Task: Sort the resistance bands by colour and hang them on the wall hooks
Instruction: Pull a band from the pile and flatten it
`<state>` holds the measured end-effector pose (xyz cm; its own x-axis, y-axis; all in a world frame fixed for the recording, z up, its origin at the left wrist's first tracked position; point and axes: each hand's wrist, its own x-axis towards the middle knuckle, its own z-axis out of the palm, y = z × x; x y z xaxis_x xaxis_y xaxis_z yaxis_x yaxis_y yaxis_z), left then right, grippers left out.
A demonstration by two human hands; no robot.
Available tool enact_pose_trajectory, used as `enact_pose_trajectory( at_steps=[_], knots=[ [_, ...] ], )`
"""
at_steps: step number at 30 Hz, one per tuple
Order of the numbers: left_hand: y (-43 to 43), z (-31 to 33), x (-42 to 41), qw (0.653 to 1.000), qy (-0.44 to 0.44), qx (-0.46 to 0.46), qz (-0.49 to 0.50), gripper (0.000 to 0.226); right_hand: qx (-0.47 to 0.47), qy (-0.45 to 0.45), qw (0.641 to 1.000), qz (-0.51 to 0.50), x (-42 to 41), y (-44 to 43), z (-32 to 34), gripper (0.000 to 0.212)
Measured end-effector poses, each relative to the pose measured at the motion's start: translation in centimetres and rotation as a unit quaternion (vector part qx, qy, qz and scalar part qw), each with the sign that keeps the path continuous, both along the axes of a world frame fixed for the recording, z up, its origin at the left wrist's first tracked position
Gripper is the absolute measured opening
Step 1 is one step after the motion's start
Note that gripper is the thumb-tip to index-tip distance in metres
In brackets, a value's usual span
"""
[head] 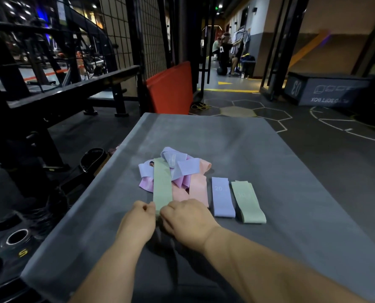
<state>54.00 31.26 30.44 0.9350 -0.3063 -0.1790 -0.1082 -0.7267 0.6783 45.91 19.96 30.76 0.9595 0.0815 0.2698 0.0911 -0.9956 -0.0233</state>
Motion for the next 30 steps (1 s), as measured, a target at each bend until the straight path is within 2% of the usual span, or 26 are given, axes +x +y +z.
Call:
enact_pose_trajectory(
  at_steps=[3, 5, 8, 10, 13, 16, 19, 23, 25, 30],
  knots=[
    [0.2, -0.1, -0.5, 0.987, 0.093, -0.124, 0.031, 0.031, 0.022, -0.022, 0.999, 0.008, -1.9, 0.4, 0.2, 0.016],
    [0.2, 0.1, -1.2, 0.967, 0.160, -0.197, 0.025, 0.027, 0.042, -0.022, 0.998, 0.028, -3.2, 0.6, 0.1, 0.028],
    [0.4, -0.1, -1.9, 0.957, 0.196, -0.213, 0.004, 0.026, 0.081, 0.003, 0.996, 0.038, -5.7, 0.3, 0.0, 0.048],
    [0.3, -0.4, -2.3, 0.956, 0.201, -0.216, -0.006, 0.019, 0.104, 0.015, 0.993, 0.048, -7.5, -0.3, -0.2, 0.050],
    [0.1, -0.8, -2.8, 0.969, 0.168, -0.180, 0.006, 0.009, 0.154, 0.049, 0.985, 0.055, -10.2, -1.2, -0.1, 0.033],
    [-0.2, -1.1, -3.3, 0.988, 0.113, -0.110, 0.001, 0.029, 0.196, 0.079, 0.977, 0.043, -12.6, -2.6, 0.3, 0.016],
    [-0.6, -1.2, -3.8, 0.996, 0.072, -0.055, -0.001, 0.050, 0.227, 0.088, 0.970, 0.005, -14.7, -4.5, 0.1, 0.012],
    [-1.3, -1.0, -4.1, 0.997, 0.051, -0.046, 0.034, 0.068, 0.287, 0.039, 0.952, -0.093, -16.1, -7.3, -1.4, 0.022],
    [-1.5, -1.0, -4.1, 0.997, 0.037, -0.048, 0.046, 0.072, 0.275, 0.033, 0.951, -0.135, -16.3, -8.3, -1.8, 0.014],
    [-1.5, -0.8, -4.2, 0.995, 0.016, -0.058, 0.075, 0.082, 0.282, 0.040, 0.944, -0.169, -16.4, -9.6, -2.0, 0.040]
  ],
)
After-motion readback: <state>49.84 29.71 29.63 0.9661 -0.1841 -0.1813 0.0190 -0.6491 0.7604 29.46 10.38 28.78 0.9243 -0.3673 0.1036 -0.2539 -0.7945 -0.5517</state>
